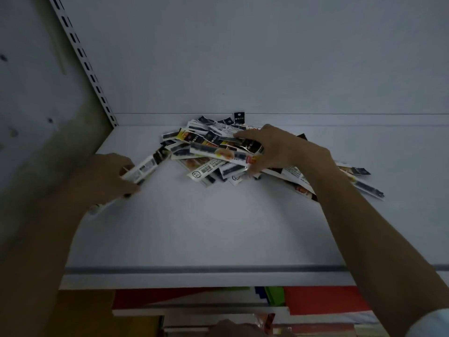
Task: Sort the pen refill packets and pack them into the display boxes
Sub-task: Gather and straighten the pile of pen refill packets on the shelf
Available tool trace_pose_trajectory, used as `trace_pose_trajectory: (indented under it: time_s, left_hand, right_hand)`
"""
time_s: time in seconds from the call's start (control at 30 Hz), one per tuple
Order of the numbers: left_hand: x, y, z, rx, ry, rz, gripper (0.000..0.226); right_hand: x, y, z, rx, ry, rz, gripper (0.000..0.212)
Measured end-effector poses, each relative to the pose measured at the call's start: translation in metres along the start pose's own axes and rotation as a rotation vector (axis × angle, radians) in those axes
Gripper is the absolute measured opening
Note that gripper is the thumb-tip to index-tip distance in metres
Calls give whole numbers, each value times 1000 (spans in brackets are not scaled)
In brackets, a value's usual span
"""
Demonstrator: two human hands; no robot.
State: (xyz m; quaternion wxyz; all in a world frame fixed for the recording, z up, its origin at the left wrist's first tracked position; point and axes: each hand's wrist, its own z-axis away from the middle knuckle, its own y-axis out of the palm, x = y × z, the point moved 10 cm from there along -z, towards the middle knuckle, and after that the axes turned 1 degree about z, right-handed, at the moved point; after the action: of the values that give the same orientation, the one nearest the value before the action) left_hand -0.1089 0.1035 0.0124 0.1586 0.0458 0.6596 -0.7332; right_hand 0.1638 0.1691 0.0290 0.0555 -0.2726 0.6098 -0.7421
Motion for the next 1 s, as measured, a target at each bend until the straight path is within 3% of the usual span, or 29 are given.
trace_pose_trajectory:
  time_s: [0.13,0.23,0.3,0.37,0.57,0.67,0.73,0.87,1.0]
  left_hand:
    - [1,-56,11,-283,46,114,18]
    - [-53,-87,25,-489,262,395,15]
    - [-109,-78,18,-448,414,265,15]
    - [-158,-49,2,-378,551,70,29]
    - [-207,39,-35,-56,708,-218,62]
    - [-207,64,-32,140,677,-292,98]
    - [-207,68,-31,146,665,-402,119]
    - [-213,56,-36,60,689,-533,114]
    - [-201,56,-52,177,638,-452,123]
  right_hand:
    - [-2,-2,-7,-38,-36,-39,76]
    - [7,-11,-8,-138,-81,2,68]
    - [15,-15,-6,-220,-114,62,66]
    - [18,-15,-3,-245,-114,103,73]
    - [-56,-8,30,-17,265,197,118]
    - [-74,-15,48,-37,337,91,111]
    - [-75,-23,54,-102,335,17,106]
    - [-71,-28,53,-144,294,-161,99]
    - [-75,-27,50,-170,280,-218,87]
